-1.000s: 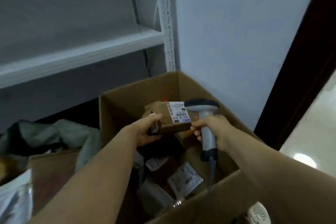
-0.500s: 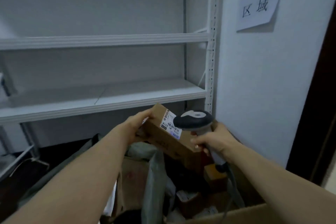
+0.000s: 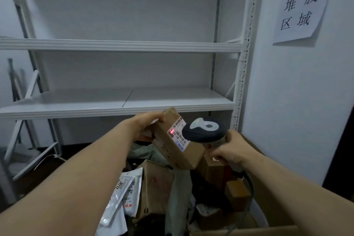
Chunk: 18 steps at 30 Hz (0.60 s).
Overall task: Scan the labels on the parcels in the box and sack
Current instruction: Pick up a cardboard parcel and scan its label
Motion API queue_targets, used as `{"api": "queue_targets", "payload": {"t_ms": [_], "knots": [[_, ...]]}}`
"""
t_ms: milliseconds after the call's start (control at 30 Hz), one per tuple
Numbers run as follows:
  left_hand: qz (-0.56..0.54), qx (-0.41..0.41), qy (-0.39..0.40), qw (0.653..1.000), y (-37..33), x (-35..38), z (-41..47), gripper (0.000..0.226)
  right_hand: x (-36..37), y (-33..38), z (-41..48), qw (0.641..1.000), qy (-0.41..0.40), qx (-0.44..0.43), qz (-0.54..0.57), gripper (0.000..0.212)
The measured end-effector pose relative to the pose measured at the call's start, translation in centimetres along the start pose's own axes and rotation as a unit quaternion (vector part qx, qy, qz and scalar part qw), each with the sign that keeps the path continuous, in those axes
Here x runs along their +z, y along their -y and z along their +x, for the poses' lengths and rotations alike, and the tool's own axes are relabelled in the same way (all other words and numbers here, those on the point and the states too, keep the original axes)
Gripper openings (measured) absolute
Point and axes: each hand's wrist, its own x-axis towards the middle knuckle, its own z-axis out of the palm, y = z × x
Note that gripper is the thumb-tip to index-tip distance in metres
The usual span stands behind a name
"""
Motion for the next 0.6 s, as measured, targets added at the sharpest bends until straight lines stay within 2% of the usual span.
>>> {"api": "queue_targets", "payload": {"t_ms": [100,267,433,600], "knots": [[0.007,-0.003,0.002,1.0,0.1,-0.4,0.0,0.06,0.1,0.2,0.1,1.0,0.01,0.003,0.013,0.019],[-0.008,-0.003,-0.012,1.0,0.4,-0.8,0.6,0.052,0.3,0.6,0.2,1.0,0.012,-0.003,0.012,0.024],[-0.031,-0.003,-0.003,1.0,0.5,-0.9,0.3,0.062,0.5,1.1,0.3,1.0,-0.004,0.002,0.011,0.018],[-0.152,0.03,0.018,0.988,1.2,-0.4,0.5,0.082,0.8,0.9,0.7,0.988,0.006,0.069,0.139,0.01]]}}
